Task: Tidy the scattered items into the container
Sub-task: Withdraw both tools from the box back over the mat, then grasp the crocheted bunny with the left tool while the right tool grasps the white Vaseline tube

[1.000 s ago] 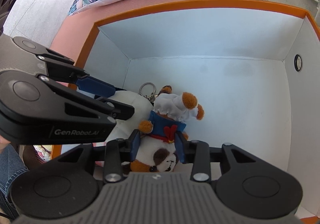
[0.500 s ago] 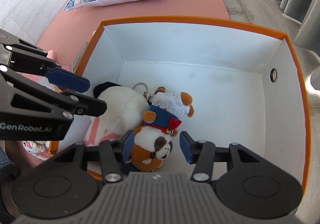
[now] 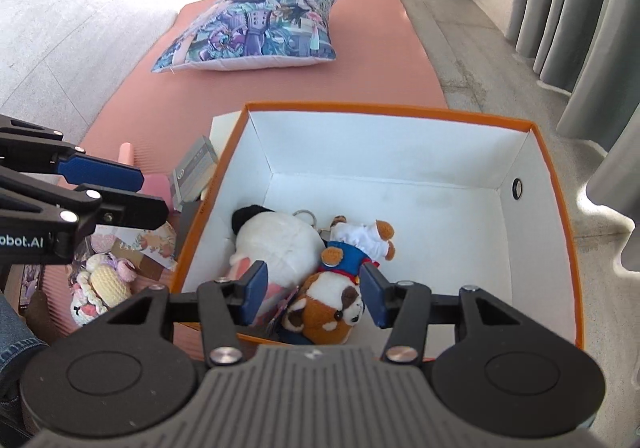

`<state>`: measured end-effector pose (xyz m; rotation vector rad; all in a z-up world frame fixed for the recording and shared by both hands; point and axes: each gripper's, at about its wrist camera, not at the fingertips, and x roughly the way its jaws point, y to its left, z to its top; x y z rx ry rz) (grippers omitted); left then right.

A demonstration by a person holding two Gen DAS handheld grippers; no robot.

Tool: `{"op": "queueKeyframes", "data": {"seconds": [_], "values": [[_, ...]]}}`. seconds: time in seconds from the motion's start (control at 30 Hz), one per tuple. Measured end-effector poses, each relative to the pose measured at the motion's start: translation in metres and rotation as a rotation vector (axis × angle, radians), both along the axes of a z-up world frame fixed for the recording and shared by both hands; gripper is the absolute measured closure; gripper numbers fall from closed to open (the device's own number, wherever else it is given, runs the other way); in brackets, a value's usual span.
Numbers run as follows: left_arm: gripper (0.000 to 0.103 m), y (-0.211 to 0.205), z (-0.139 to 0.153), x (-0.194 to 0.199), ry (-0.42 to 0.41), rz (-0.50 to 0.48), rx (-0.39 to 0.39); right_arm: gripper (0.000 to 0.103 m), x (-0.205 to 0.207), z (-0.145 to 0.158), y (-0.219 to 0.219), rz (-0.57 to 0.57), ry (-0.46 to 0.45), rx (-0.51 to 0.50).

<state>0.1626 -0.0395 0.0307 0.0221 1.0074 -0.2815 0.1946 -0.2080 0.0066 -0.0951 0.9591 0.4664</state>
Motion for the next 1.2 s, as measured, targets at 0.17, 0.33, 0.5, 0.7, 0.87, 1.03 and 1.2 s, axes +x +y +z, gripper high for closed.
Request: {"op": "queueKeyframes", "data": {"seconds": [0.17, 0.33, 0.5, 0.7, 0.87, 1.03, 1.2], "values": [[0.062, 0.047, 0.02, -0.031, -0.049, 0.113, -0.088, 0.048, -0.031, 0.023, 0.015, 0.037, -0.149, 0.023], [0.061, 0.086, 0.022, -0.063, -0.072, 0.223, -0.026, 0.048, -0.055, 0.035, 0.037, 0.063, -0.237, 0.074], [0.055, 0.125, 0.009, -0.092, -0.048, 0.303, -0.036, 0.05, -0.071, 0.03, 0.067, 0.098, -0.243, 0.137], [0.055, 0.155, -0.014, -0.111, 0.014, 0.374, -0.047, 0.058, -0.081, 0.006, 0.108, 0.143, -0.161, 0.126], [0.047, 0.152, -0.037, -0.119, 0.055, 0.311, -0.034, 0.06, -0.083, -0.016, 0.135, 0.175, -0.147, 0.04], [0.04, 0.129, -0.055, -0.12, 0.078, 0.157, 0.064, 0.065, -0.084, -0.035, 0.146, 0.217, -0.132, -0.012], [0.036, 0.108, -0.076, -0.111, 0.115, 0.041, 0.147, 0.066, -0.083, -0.048, 0.152, 0.222, -0.099, -0.041]]}}
